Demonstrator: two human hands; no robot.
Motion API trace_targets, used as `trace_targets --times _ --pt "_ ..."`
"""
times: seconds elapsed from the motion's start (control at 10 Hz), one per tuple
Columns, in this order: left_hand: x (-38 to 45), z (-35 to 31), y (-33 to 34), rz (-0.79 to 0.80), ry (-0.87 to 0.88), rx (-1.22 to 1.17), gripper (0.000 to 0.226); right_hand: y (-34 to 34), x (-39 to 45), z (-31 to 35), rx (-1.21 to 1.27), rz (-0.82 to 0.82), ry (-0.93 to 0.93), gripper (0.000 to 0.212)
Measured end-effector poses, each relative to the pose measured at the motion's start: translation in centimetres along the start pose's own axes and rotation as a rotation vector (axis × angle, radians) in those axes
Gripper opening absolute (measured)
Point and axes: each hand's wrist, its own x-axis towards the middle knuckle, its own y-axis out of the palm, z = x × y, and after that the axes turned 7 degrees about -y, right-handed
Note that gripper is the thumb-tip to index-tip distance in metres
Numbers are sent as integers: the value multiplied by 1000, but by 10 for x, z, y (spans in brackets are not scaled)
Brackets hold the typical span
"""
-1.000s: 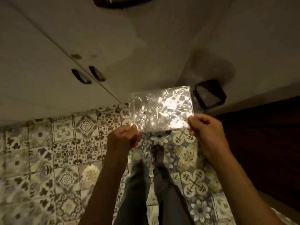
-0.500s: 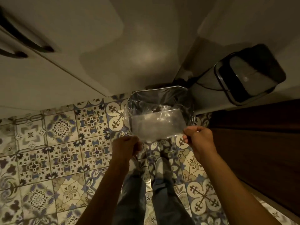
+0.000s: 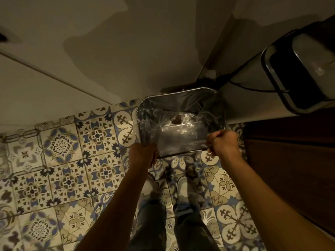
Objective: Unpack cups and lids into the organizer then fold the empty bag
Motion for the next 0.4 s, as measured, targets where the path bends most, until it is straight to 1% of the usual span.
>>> trace_targets --times 0.1,0.3,0.4 --pt "4 -2 -2 7 -5 26 6 4 4 2 21 10 4 12" --pt "-5 -9 -9 25 -66 83 12 -1 -5 8 -44 20 -14 12" --pt "-32 -16 -18 27 27 173 14 -11 -22 21 22 30 -50 15"
